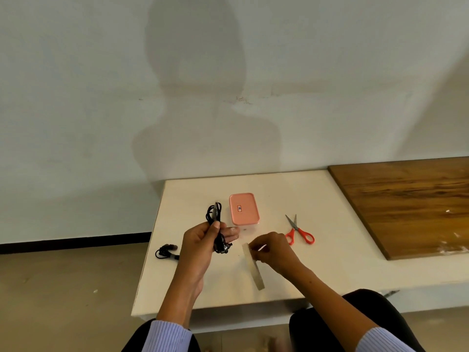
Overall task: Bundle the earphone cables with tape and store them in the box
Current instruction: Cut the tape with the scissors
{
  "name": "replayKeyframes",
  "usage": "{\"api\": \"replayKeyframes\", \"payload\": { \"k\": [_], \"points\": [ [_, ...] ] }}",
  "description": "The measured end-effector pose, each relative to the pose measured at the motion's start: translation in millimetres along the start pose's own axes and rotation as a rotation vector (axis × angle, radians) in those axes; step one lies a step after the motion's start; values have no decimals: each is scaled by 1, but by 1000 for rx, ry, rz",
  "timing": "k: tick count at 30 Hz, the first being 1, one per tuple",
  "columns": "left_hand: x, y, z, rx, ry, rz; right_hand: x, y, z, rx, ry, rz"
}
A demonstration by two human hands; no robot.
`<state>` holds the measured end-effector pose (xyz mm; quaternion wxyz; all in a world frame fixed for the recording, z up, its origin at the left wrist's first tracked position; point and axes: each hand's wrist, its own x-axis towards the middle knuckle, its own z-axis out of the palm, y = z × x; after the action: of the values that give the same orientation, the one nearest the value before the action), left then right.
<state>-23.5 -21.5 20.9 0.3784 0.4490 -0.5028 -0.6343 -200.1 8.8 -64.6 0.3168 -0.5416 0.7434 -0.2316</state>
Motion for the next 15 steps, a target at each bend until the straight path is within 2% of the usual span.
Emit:
{"api": "replayKeyframes", "payload": {
  "k": [4,15],
  "points": [
    [-6,19,6,-57,-17,13,1,8,-4,40,-1,101],
    [-27,39,31,63,-9,67,-3,23,-8,30,81,122]
  ]
}}
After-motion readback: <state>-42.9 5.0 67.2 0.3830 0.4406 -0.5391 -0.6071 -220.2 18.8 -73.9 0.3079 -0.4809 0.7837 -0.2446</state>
